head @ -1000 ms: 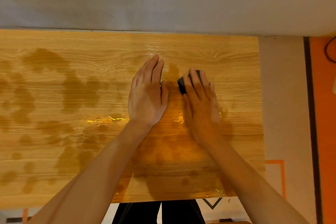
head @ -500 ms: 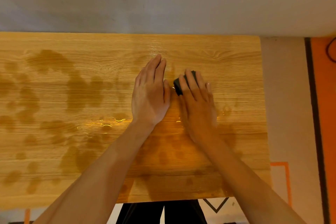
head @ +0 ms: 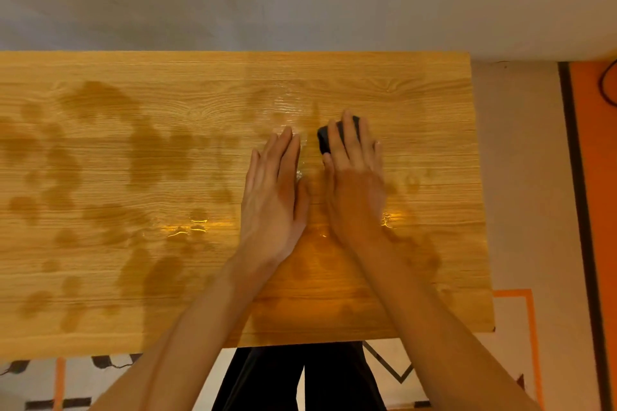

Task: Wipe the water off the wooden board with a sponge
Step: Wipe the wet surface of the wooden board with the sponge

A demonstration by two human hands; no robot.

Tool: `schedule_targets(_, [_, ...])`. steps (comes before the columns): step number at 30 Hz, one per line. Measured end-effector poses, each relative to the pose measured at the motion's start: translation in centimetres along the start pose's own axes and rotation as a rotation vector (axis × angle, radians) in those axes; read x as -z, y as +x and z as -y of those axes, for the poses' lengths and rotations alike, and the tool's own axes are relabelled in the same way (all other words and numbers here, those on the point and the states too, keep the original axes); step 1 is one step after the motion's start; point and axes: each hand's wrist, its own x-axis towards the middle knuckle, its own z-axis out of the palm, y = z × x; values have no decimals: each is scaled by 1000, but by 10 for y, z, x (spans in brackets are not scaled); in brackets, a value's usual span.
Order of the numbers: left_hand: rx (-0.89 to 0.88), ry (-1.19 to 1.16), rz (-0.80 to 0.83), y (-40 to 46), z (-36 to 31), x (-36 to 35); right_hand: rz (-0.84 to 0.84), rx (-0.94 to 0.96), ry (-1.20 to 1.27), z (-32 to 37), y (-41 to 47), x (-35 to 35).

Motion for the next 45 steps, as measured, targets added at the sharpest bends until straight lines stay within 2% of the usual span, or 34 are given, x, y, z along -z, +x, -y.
schedule_targets(2, [4, 7, 1, -8, -1, -4, 42, 130, 12, -17, 0, 6])
schedule_targets(4, [0, 38, 4, -10, 0, -6, 47, 126, -43, -46, 7, 17])
schedule_targets(7, [-6, 78, 2, -8, 1, -7, 50, -138, 108, -81, 27, 38])
schedule_targets(9, [2, 96, -1, -7, 1, -7, 27, -225, 145, -72, 41, 37])
schedule_targets(12, [-2, 113, 8, -10, 0, -9, 46, -56, 109, -38, 40, 22])
schedule_targets(15, [-11, 126, 9, -11, 1, -10, 71, 130, 73, -25, -9, 15])
schedule_targets(18, [-11, 129, 7, -11, 0, -10, 112, 179, 58, -28, -68, 23])
schedule_targets(21, [-9, 138, 10, -10, 0, -10, 128, 220, 50, -29, -47, 21])
schedule_targets(24, [-12, 158, 14, -9, 1, -10, 95, 101, 108, -13, 21, 12])
schedule_targets(26, [-20, 166, 16, -11, 1, -11, 107, 41, 96, -5, 30, 8])
schedule_targets(28, [-24, 167, 14, -12, 2, -11, 74, 73, 59, -5, -3, 10])
schedule_targets(31, [-14, 154, 17, -11, 2, -11, 110, 128, 66, -10, -73, 18])
schedule_targets(33, [-8, 157, 20, -9, 2, -11, 120, 170, 46, -15, -78, 18])
schedule_targets(35, [-16, 163, 20, -8, 3, -11, 105, 169, -3, -21, -44, 14])
schedule_targets(39, [-33, 178, 3, -10, 3, -12, 46, -43, 76, -26, 31, 14])
schedule_targets(42, [-27, 184, 1, -11, 3, -13, -19, -61, 52, -25, -7, 15])
schedule_targets(45, [-13, 191, -1, -10, 3, -13, 12, -55, 68, -25, -87, 24])
